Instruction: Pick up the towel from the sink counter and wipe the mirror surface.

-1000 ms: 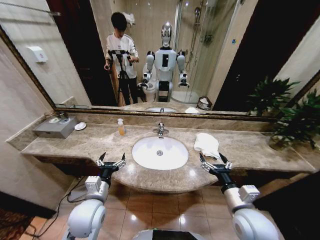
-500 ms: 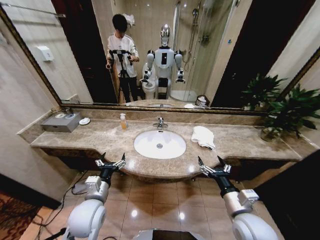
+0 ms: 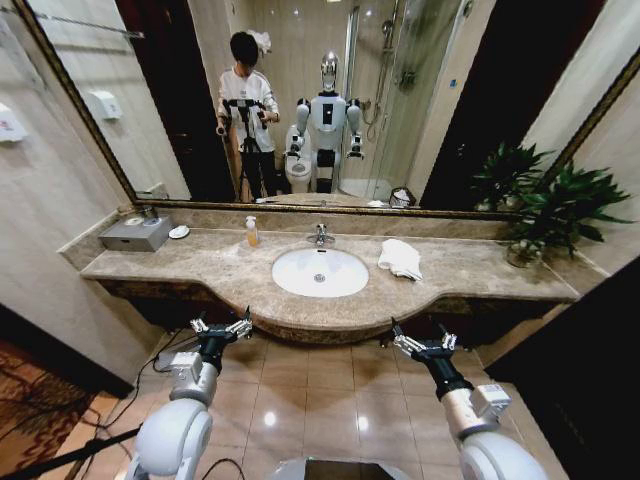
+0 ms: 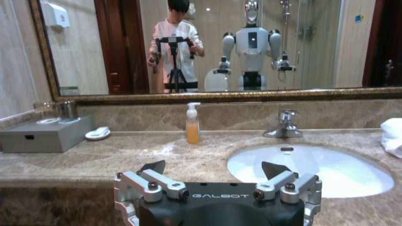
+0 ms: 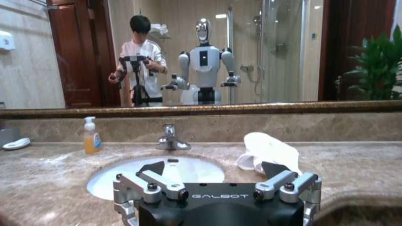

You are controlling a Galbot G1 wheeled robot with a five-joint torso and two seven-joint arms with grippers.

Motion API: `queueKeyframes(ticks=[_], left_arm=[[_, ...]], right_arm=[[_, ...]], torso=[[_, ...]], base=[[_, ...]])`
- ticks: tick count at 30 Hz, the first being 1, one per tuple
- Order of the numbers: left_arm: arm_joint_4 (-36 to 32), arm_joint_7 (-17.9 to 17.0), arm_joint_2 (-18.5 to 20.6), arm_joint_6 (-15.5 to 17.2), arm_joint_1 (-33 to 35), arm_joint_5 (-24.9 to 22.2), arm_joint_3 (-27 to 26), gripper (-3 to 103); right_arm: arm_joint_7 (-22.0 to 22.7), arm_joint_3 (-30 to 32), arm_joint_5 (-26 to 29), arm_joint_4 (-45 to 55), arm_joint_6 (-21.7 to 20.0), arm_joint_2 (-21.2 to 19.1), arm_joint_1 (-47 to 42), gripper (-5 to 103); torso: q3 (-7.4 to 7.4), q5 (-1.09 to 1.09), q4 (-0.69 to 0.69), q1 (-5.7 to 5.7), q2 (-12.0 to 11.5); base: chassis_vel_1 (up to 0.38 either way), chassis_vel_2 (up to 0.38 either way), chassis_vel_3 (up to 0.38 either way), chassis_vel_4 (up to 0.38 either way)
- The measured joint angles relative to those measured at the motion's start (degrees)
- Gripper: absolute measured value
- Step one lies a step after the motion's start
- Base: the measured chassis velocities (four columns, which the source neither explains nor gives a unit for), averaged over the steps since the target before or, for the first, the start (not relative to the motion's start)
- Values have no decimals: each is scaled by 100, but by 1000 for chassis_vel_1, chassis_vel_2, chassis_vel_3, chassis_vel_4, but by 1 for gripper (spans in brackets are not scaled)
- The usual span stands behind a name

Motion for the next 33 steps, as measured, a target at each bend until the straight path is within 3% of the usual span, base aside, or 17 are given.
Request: queueKeyframes(ticks=[22,33], left_arm=[[0,0,-1,0,0,0,0,100],[0,0,-1,0,0,0,0,100]], right_arm=[[-13,47,-129,-162,314,201,216,100],[108,69,-187,-60,-78,396,719,100]], torso=[[-1,-1,0,-3,1],[1,0,1,2,-2]], base=[[124,-125,-123,122],[-13,13,19,-10]])
